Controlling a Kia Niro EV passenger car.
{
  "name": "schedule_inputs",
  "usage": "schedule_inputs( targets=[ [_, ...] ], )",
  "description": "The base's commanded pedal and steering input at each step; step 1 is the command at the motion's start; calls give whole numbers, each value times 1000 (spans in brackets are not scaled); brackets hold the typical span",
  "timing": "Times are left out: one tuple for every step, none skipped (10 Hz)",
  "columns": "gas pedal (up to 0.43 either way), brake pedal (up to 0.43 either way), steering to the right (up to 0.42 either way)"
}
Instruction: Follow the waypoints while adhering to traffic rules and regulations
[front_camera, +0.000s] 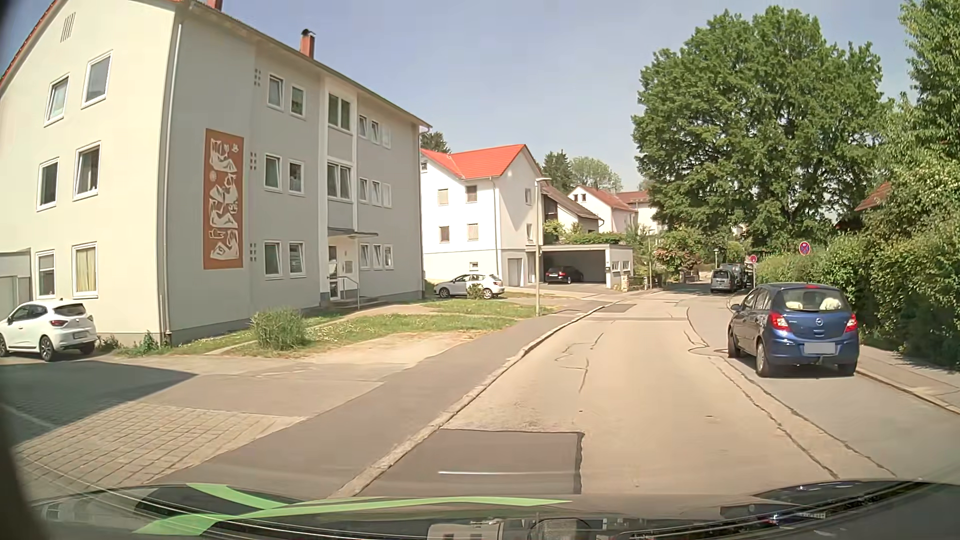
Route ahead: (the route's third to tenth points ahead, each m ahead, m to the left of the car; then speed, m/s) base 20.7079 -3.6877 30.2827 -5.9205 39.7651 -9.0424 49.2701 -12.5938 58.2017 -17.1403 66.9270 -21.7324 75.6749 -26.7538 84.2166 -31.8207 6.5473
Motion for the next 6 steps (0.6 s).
schedule_inputs(
  targets=[
    [0, 0, 84],
    [0, 0, 87],
    [0, 0, 91],
    [0, 0, 95],
    [0, 0, 95],
    [0, 0, 95]
  ],
)
